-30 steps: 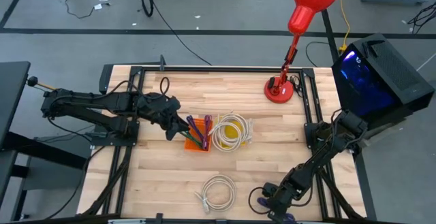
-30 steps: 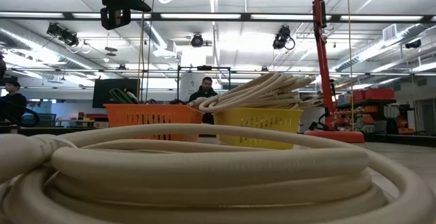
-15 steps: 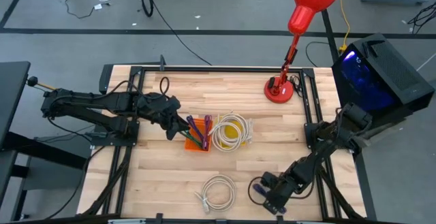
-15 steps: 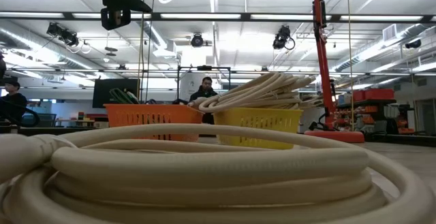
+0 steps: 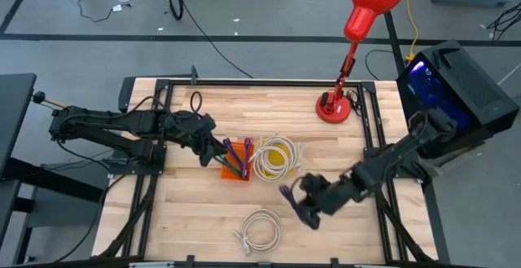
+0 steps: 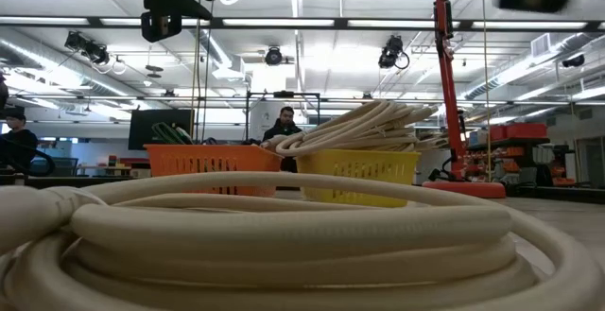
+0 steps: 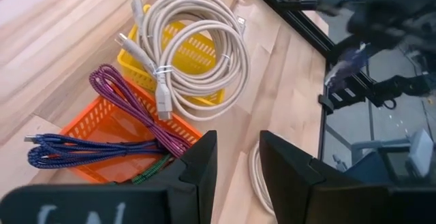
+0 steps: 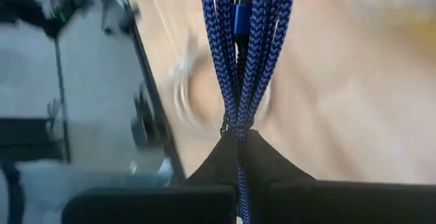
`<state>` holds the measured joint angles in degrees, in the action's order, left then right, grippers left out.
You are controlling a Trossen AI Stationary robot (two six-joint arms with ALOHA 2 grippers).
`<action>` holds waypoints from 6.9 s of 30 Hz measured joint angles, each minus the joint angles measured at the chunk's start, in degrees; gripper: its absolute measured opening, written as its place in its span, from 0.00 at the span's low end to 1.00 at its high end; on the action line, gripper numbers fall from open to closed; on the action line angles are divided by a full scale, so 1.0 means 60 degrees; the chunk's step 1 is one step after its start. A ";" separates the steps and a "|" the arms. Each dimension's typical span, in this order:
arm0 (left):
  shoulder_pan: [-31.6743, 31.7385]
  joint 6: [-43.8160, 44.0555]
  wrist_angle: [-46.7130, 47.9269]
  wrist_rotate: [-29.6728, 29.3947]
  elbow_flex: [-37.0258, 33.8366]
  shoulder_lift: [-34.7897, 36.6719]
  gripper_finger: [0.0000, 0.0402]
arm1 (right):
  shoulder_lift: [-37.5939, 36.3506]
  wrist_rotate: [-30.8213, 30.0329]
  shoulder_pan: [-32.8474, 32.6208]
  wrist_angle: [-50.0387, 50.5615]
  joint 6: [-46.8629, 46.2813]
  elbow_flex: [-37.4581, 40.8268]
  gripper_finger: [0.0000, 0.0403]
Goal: Pick & Place USB Port
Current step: Put the black and blue USB cable into the orange bin
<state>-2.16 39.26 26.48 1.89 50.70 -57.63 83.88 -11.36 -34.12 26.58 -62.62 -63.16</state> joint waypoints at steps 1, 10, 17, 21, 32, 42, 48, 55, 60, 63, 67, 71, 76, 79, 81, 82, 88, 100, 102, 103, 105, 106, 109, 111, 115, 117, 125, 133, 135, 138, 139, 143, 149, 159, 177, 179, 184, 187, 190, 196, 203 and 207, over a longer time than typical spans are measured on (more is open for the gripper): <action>0.0000 0.0008 -0.0003 -0.0033 0.0000 0.0000 0.29 | -0.0035 -0.0141 0.0193 0.0107 0.0434 -0.0264 0.00; 0.0019 0.0010 -0.1135 -0.0748 0.0004 0.0000 0.29 | 0.0147 -0.0586 0.2275 0.0162 0.4204 -0.1607 0.00; 0.0019 -0.0536 -0.1720 -0.2168 0.0004 0.0124 0.29 | 0.0276 0.0604 0.3754 -0.0105 0.6158 -0.1606 0.00; 0.0096 -0.0843 -0.1811 -0.2780 0.0004 0.0233 0.29 | 0.0268 0.1308 0.4305 -0.0634 0.6796 -0.1624 0.00; 0.1404 -0.2449 -0.2414 -0.2727 0.0009 0.0513 0.29 | 0.1441 0.1950 0.4952 -0.2111 0.6690 -0.1623 0.00; 0.2373 -0.3243 -0.2416 -0.1576 0.0004 0.1149 0.29 | 0.3352 0.2145 0.5208 -0.2408 0.6557 -0.3457 0.00; 0.2734 -0.3532 -0.2391 -0.1250 0.0004 0.1321 0.29 | 0.3953 0.1976 0.5187 -0.2529 0.6164 -0.3890 0.00; 0.3084 -0.3719 -0.2331 -0.0767 0.0004 0.1319 0.29 | 0.4597 0.1978 0.5040 -0.2926 0.5578 -0.3894 0.00; 0.3191 -0.3743 -0.2277 -0.0563 0.0004 0.1319 0.29 | 0.4773 0.1977 0.5022 -0.2888 0.5512 -0.3890 0.00; 0.3191 -0.3735 -0.2273 -0.0517 0.0004 0.1319 0.29 | 0.4756 0.1975 0.5038 -0.2941 0.5514 -0.3894 0.00; 0.3188 -0.3729 -0.2246 -0.0511 0.0004 0.1319 0.29 | 0.4771 0.1971 0.5051 -0.2895 0.5524 -0.3894 0.00; 0.3188 -0.3725 -0.2208 -0.0510 0.0004 0.1319 0.29 | 0.4902 0.1963 0.5055 -0.2708 0.5533 -0.3890 0.00; 0.3188 -0.3662 -0.2205 -0.0510 0.0004 0.1315 0.29 | 0.5010 0.1911 0.5093 -0.2600 0.5546 -0.3897 0.01; 0.3188 -0.3654 -0.2189 -0.0507 0.0004 0.1315 0.29 | 0.5008 0.1805 0.5151 -0.2621 0.5672 -0.3897 0.05; 0.3188 -0.3655 -0.2178 -0.0506 0.0004 0.1315 0.29 | 0.5006 0.1824 0.5216 -0.2629 0.5695 -0.3897 0.09; 0.3188 -0.3652 -0.2178 -0.0506 0.0004 0.1315 0.29 | 0.5008 0.1863 0.5244 -0.2629 0.5696 -0.3897 0.11; 0.3188 -0.3652 -0.2146 -0.0508 0.0004 0.1315 0.29 | 0.5004 0.1965 0.5310 -0.2555 0.5774 -0.3897 0.17; 0.3188 -0.3648 -0.2138 -0.0510 0.0004 0.1315 0.29 | 0.5004 0.2077 0.5448 -0.2574 0.5871 -0.3897 0.18; 0.3188 -0.3648 -0.2124 -0.0510 0.0004 0.1315 0.29 | 0.5004 0.2078 0.5452 -0.2574 0.5879 -0.3897 0.18; 0.3188 -0.3648 -0.2103 -0.0510 0.0004 0.1315 0.29 | 0.5004 0.2085 0.5452 -0.2574 0.5907 -0.3897 0.18; 0.3188 -0.3648 -0.2079 -0.0510 0.0004 0.1315 0.29 | 0.5003 0.2263 0.5457 -0.2589 0.5906 -0.3897 0.18; 0.3188 -0.3648 -0.2073 -0.0510 0.0004 0.1315 0.29 | 0.5004 0.2405 0.5459 -0.2629 0.5896 -0.3897 0.18; 0.3188 -0.3599 -0.2042 -0.0503 0.0004 0.1315 0.29 | 0.4990 0.2741 0.5452 -0.2603 0.5954 -0.3897 0.18; 0.3188 -0.3585 -0.1745 -0.0344 0.0004 0.1315 0.29 | 0.4990 0.2785 0.5452 -0.2582 0.5993 -0.3897 0.18; 0.3188 -0.3580 -0.0580 -0.0271 0.0004 0.1313 0.29 | 0.4791 0.2840 0.5492 -0.2936 0.6128 -0.3887 0.18; 0.3188 -0.3464 0.0174 -0.0262 0.0004 0.1312 0.29 | 0.4652 0.2835 0.5563 -0.2980 0.6166 -0.3887 0.18; 0.3206 -0.3479 0.4849 0.0414 0.0004 0.1315 0.29 | 0.4468 0.2829 0.5685 -0.2799 0.6291 -0.3890 0.18; 0.2556 -0.4467 0.5910 0.0984 -0.0007 0.1188 0.29 | 0.4180 0.3604 0.5878 -0.3371 0.6315 -0.3890 0.18; 0.2343 -0.4827 0.6043 0.0984 -0.0101 0.0980 0.29 | 0.4015 0.3743 0.5921 -0.3570 0.6328 -0.3890 0.18; 0.2076 -0.5164 0.6187 0.0974 -0.0434 0.0698 0.29 | 0.3660 0.3771 0.5951 -0.3726 0.6317 -0.3890 0.18; 0.2002 -0.5198 0.6070 0.0964 -0.0597 0.0617 0.29 | 0.3541 0.3771 0.5945 -0.3730 0.6340 -0.3890 0.18; 0.1925 -0.5270 0.5843 0.1149 -0.1187 0.0300 0.29 | 0.3153 0.3565 0.5943 -0.3729 0.6498 -0.3890 0.18; 0.2095 -0.4938 0.4932 0.1835 -0.1854 0.0069 0.30 | 0.2884 0.3476 0.5895 -0.3629 0.6525 -0.3890 0.18; 0.2269 -0.5017 0.4405 0.0819 -0.1912 0.0036 0.43 | 0.2888 0.3472 0.5605 -0.3395 0.6503 -0.3890 0.18; 0.2314 -0.5203 0.3029 0.0603 -0.1916 -0.1649 0.42 | 0.2895 0.3471 0.5254 -0.3398 0.6306 -0.3890 0.18; 0.2313 -0.5389 0.2589 0.0572 -0.1916 -0.1665 0.42 | 0.2895 0.3471 0.5229 -0.3396 0.6307 -0.3890 0.18; 0.2305 -0.6095 0.2347 0.0545 -0.1912 -0.1661 0.42 | 0.2895 0.3472 0.5226 -0.3386 0.6305 -0.3890 0.18; 0.2306 -0.6453 0.2581 0.0596 -0.1912 -0.1661 0.42 | 0.2895 0.3472 0.5226 -0.3354 0.6305 -0.3890 0.18; 0.2317 -0.6548 0.2575 0.0314 -0.1912 -0.1661 0.42 | 0.2899 0.3472 0.5215 -0.3367 0.6305 -0.3890 0.18; 0.2492 -0.6664 0.2481 0.0194 -0.1912 -0.1661 0.42 | 0.2899 0.3472 0.5210 -0.3394 0.6305 -0.3890 0.18; 0.2539 -0.6687 0.2371 0.0434 -0.1912 -0.1860 0.42 | 0.2899 0.3472 0.5208 -0.3401 0.6268 -0.3890 0.18; 0.2507 -0.6908 0.2315 0.0634 -0.1905 -0.2372 0.42 | 0.2899 0.3479 0.5208 -0.3413 0.6268 -0.3890 0.18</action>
<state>12.88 -2.19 40.37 5.69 39.27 -71.86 101.27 9.51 -2.87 6.11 -25.02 -86.50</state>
